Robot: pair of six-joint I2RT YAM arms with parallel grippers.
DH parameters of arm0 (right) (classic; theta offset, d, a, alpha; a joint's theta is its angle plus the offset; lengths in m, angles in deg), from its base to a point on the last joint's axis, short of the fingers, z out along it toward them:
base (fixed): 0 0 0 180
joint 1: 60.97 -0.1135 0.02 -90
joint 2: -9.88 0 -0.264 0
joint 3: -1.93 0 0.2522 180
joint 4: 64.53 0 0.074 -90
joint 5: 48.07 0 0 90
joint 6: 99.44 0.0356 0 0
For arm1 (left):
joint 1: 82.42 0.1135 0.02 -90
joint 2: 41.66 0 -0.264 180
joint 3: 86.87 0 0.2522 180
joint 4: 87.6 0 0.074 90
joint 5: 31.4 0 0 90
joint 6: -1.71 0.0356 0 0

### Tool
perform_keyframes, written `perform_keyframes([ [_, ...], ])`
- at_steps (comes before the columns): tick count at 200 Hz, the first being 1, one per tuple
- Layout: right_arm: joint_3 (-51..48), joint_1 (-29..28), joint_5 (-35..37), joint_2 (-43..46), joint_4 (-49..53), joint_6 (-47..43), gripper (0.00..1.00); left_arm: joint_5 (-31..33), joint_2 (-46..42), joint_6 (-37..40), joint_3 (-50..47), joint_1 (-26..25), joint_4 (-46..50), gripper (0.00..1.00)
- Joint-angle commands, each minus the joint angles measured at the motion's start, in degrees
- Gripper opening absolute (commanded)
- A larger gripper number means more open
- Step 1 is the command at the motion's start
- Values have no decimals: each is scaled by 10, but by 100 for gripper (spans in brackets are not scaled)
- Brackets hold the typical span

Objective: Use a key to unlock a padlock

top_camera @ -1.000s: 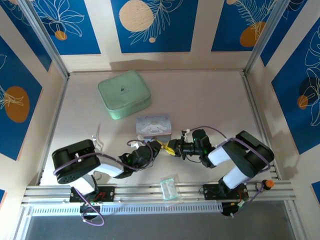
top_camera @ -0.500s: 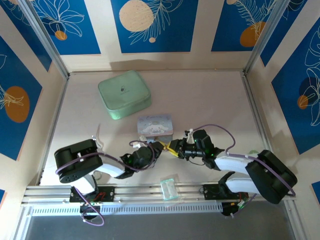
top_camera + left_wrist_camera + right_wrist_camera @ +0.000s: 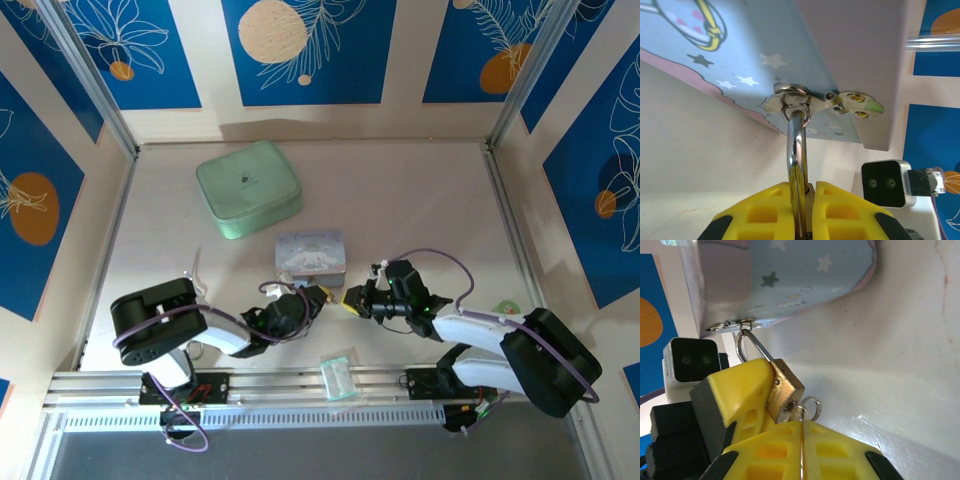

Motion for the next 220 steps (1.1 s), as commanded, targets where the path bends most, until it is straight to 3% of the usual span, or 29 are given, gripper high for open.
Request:
perform_keyframes([
  [1,25,-2,-4,-19,2,-14,7,-13,2,6,17,-2,-37,0],
  [43,24,-10,-9,-44,-20,-9,6,-10,-3,8,20,-2,-29,0],
  [108,-2,-5,19,19,58,-21,6,-7,-6,12,21,-1,-24,0],
  [220,33,-17,23,-22,27,-43,5,-36,7,13,45,-6,-19,0],
])
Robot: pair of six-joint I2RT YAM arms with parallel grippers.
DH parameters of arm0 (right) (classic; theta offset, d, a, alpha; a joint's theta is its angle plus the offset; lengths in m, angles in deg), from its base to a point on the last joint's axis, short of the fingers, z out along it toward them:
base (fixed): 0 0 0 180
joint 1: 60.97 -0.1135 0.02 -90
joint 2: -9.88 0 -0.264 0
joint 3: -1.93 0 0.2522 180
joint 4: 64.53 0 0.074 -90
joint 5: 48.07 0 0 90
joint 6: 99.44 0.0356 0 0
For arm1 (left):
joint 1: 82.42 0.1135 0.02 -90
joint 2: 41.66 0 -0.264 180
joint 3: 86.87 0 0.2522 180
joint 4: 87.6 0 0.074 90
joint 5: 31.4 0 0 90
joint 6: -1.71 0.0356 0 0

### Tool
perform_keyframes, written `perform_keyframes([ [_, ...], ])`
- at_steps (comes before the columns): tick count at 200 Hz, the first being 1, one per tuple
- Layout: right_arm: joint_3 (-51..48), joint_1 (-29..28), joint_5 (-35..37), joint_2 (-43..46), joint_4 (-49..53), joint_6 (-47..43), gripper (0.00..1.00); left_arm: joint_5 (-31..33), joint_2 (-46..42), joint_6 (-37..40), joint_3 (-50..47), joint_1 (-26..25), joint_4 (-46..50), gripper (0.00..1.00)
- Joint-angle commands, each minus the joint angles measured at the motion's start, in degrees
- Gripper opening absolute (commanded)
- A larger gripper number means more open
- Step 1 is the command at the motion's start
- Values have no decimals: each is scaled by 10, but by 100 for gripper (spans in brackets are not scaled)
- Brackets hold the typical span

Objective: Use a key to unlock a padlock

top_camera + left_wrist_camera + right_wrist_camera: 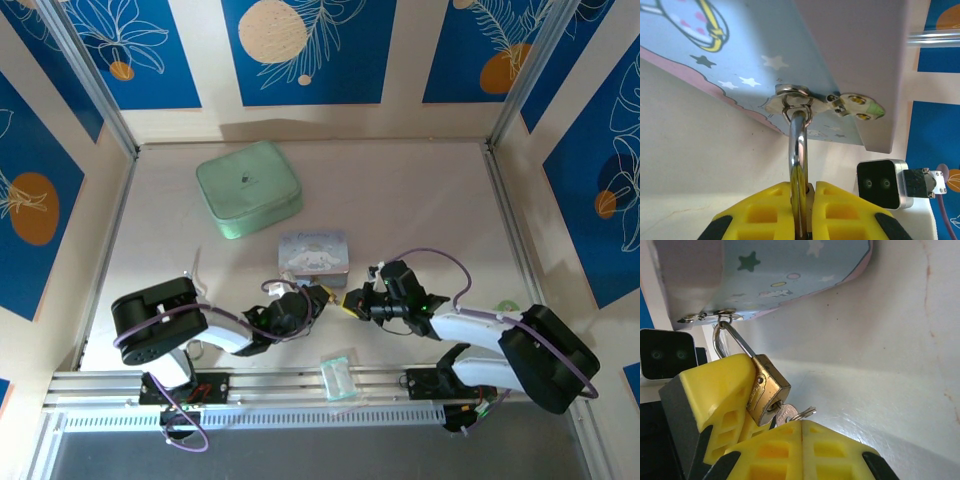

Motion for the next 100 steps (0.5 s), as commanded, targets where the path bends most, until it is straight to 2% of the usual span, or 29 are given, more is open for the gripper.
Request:
perform_keyframes([
  [1,23,-2,7,-11,-11,-17,5,-28,5,12,29,-7,-39,0],
  [65,40,-3,5,-38,-42,-15,5,-31,22,1,29,-19,-61,0],
  [100,45,-5,27,-27,7,-55,6,-24,9,9,26,-18,-20,0],
])
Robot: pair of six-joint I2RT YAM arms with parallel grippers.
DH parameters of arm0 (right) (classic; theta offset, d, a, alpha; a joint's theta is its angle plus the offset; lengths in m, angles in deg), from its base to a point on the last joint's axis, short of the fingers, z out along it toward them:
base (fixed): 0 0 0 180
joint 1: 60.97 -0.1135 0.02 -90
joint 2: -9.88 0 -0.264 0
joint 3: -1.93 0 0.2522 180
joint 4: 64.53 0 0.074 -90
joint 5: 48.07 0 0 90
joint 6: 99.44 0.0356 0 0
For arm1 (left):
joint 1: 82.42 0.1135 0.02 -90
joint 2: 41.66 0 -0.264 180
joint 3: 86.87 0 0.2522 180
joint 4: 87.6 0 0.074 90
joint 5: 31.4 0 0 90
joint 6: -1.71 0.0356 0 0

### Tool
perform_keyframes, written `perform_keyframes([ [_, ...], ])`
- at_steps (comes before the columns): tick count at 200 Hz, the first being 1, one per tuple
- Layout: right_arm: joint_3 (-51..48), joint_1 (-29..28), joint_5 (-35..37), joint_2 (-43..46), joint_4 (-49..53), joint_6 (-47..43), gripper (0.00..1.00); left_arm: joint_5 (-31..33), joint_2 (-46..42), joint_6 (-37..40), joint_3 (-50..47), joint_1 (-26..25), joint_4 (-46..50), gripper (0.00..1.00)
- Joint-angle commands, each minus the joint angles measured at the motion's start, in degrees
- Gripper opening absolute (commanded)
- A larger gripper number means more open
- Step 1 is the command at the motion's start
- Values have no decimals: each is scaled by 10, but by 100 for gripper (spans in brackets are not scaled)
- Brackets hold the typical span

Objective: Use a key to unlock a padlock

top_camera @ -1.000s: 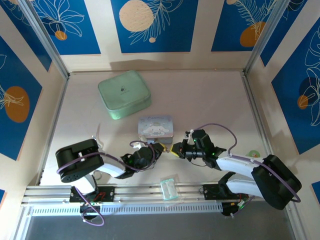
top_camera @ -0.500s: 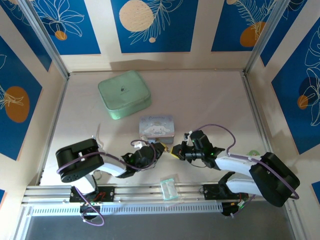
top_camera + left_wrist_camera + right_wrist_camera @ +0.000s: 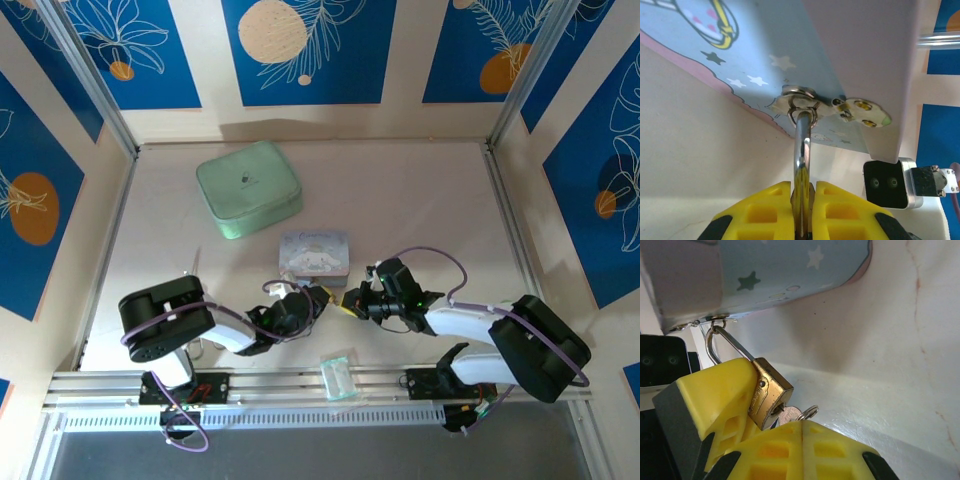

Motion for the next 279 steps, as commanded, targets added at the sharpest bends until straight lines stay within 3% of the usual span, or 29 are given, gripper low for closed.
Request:
perform_keyframes([
  [1,28,-6,26,12,7,-40,6,-30,-14,10,20,-17,-19,0],
  [34,32,-6,76,52,115,-125,12,-24,-17,8,5,-13,14,0],
  [61,59,-8,99,50,189,-262,23,-26,-19,13,9,-4,28,0],
  [100,79,-46,204,93,245,-350,54,-33,-52,45,25,4,116,0],
  [107,79,-51,210,105,245,-363,82,-29,-61,49,24,5,129,0],
  [112,78,-53,214,112,245,-370,86,-29,-66,53,22,6,136,0],
  [170,70,-61,222,128,215,-440,86,-48,-119,85,16,23,197,0],
  [208,80,-110,237,102,211,-481,90,-77,-142,105,19,41,240,0],
  [232,75,-154,250,74,182,-523,82,-92,-138,105,19,46,241,0],
  [263,40,-166,239,44,86,-515,62,-102,-131,98,14,47,214,0],
  [279,40,-177,262,22,64,-523,61,-103,-133,98,14,47,212,0],
])
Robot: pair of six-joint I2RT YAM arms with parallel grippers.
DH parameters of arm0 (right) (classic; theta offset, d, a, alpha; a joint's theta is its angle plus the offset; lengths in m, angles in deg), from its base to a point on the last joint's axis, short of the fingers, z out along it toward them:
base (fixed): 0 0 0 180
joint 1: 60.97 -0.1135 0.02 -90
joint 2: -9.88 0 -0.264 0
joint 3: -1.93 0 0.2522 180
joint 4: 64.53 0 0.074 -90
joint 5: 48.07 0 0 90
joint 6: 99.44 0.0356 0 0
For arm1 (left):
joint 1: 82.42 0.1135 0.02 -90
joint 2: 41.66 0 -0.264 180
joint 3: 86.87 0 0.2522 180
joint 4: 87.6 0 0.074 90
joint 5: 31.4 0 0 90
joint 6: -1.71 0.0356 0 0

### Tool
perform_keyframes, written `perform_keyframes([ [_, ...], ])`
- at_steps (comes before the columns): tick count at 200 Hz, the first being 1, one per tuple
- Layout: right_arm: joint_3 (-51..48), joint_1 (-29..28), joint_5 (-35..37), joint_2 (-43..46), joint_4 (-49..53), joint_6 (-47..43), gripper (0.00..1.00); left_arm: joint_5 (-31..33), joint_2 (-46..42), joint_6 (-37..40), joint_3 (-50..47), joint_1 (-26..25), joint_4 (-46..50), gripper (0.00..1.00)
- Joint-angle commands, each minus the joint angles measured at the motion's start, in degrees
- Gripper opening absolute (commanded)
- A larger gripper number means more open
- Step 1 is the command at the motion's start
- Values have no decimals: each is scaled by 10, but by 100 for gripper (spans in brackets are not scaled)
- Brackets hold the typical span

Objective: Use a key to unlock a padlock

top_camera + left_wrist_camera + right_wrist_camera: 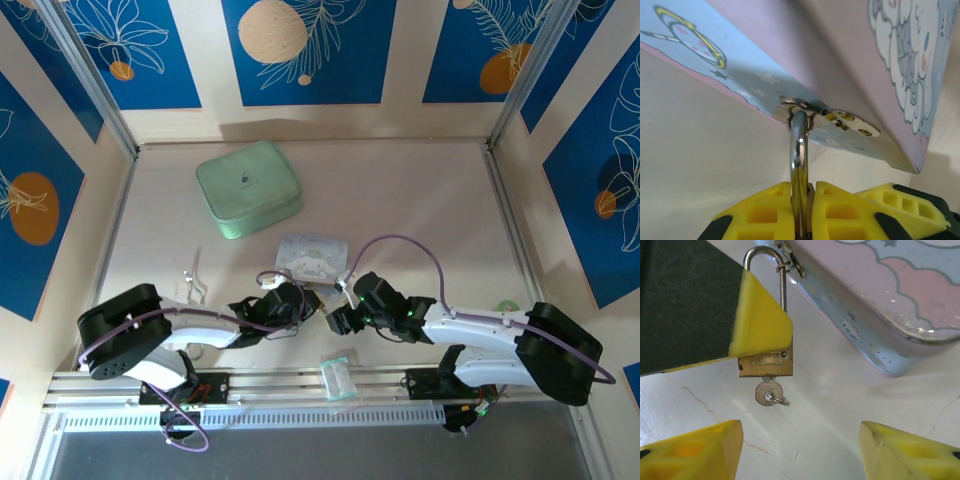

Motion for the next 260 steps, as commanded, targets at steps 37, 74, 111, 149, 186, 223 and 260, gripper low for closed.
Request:
perform_keyframes([
  [37,-9,-42,71,-73,-142,-92,60,-13,-16,14,1,4,-25,0],
  [74,5,-46,56,-116,-151,-148,55,-9,-22,14,2,4,-23,0],
  [111,7,-48,101,-129,-176,-169,44,-10,-30,14,2,4,-16,0],
  [149,10,-52,106,-133,-193,-171,35,-12,-29,12,-3,4,-19,0],
  [186,12,-53,102,-135,-198,-165,25,-17,-21,10,-4,4,-30,0],
  [223,15,-52,81,-138,-195,-161,20,-21,-13,8,-7,4,-42,0],
  [260,6,-33,18,-138,-198,-138,17,-15,-20,10,-12,3,-35,0],
])
